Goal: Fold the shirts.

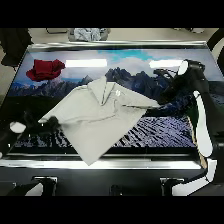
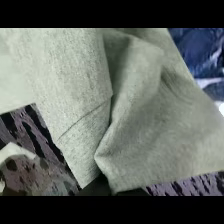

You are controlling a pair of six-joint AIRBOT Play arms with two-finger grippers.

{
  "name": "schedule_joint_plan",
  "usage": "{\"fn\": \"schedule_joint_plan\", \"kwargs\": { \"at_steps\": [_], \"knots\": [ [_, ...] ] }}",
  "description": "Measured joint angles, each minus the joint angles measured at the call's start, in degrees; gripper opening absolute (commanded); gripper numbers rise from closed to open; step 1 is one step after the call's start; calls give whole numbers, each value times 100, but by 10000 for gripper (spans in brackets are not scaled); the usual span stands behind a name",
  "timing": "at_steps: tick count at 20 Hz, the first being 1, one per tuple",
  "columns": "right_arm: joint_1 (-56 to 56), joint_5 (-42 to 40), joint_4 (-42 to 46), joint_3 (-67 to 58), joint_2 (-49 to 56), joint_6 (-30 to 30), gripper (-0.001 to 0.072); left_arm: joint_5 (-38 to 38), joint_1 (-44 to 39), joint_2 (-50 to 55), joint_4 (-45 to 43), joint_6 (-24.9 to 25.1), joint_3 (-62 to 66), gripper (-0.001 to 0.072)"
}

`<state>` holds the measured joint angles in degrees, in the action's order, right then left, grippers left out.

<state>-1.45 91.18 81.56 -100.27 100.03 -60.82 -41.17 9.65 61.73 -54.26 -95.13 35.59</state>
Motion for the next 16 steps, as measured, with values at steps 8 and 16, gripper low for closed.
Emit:
{"fn": "schedule_joint_plan", "kwargs": {
  "at_steps": [8, 16],
  "knots": [
    [-203, -155, -505, 2267, -953, -28, 37, -782, 0, 2697, -39, 385, 3401, 299],
    [-221, -1071, -1110, 3353, -1547, -44, 37, -3974, 376, 3324, -901, 1008, 4811, 499]
  ]
}}
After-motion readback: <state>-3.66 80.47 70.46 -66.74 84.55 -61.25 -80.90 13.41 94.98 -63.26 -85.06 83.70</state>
